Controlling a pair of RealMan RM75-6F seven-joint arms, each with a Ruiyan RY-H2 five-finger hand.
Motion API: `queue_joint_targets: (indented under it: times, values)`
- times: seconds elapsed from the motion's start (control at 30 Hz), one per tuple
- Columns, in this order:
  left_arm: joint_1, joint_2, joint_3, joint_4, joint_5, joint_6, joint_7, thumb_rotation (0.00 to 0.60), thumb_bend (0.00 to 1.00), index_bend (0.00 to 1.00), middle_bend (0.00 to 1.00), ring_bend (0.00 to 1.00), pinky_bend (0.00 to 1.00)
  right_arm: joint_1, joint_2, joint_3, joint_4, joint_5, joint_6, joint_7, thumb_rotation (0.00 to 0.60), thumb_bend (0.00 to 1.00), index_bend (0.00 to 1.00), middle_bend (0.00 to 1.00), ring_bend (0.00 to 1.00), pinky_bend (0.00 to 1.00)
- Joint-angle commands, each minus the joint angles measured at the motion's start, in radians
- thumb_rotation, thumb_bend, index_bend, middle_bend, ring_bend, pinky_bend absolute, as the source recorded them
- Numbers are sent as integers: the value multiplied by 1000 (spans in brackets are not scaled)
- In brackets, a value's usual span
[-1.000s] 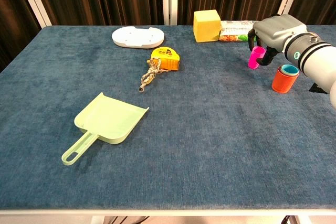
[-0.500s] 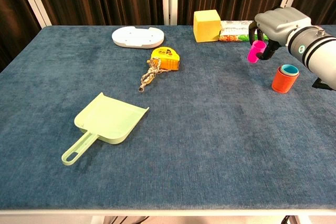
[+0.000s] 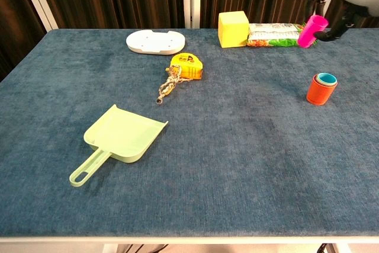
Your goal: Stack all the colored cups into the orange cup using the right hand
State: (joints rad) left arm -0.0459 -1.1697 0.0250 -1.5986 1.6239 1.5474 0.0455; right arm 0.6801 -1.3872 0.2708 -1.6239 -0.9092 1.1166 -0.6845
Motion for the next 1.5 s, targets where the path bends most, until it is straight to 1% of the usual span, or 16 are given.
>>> queue_joint_targets:
  times: [0.03,0.17,0.33,0.6,1.03,1.1,1.17,1.23,1.3,1.37,1.4,1.5]
  values:
    - [-2,-1,0,-3,2,-2,5,600,35,66,44,0,0,-37,99,-45,-106,50,17,-68,600,309,534,518,173,0]
    - [-2,-2,1,-5,2,-3,10,600,35,66,44,0,0,-29,111,-71,-116,100,3,-104,600,309,543,518,173,0]
    - [3,-2,2,-1,-3,0,5,600,36,65,43,0,0,-12,97,-95,-95,141,-15,-123,600,310,554,518,173,0]
    - [1,-1,-1,7,-6,0,-8,600,36,65,44,0,0,4,55,-109,-60,121,-10,-100,600,311,554,518,173,0]
    - [1,-2,-3,21,-13,-5,-28,600,36,65,44,0,0,38,8,-131,-22,174,-5,-142,600,310,557,517,172,0]
    - [0,-2,-3,22,-12,-6,-29,600,36,65,43,0,0,40,4,-136,-18,177,-6,-143,600,303,525,494,167,0]
    - [0,-2,-3,23,-12,-5,-29,600,36,66,43,0,0,42,9,-141,-23,183,-15,-142,600,278,417,436,149,0]
    - [0,-1,-2,22,-12,-5,-31,600,36,66,43,0,0,47,23,-147,-34,199,-25,-152,600,256,310,388,108,0]
    - [0,0,-2,21,-12,-7,-31,600,36,66,43,0,0,55,38,-151,-48,220,-32,-169,600,234,173,292,40,0]
    - [-1,1,-1,20,-11,-7,-30,600,37,65,43,0,0,59,51,-150,-62,231,-30,-172,600,224,61,192,2,0]
    - [-1,0,-1,20,-10,-8,-29,600,37,65,43,0,0,58,54,-149,-66,229,-26,-166,600,223,29,158,0,0]
    - [-2,-1,-1,18,-11,-10,-25,600,37,65,43,0,0,47,66,-148,-81,202,-9,-133,600,222,0,107,0,0]
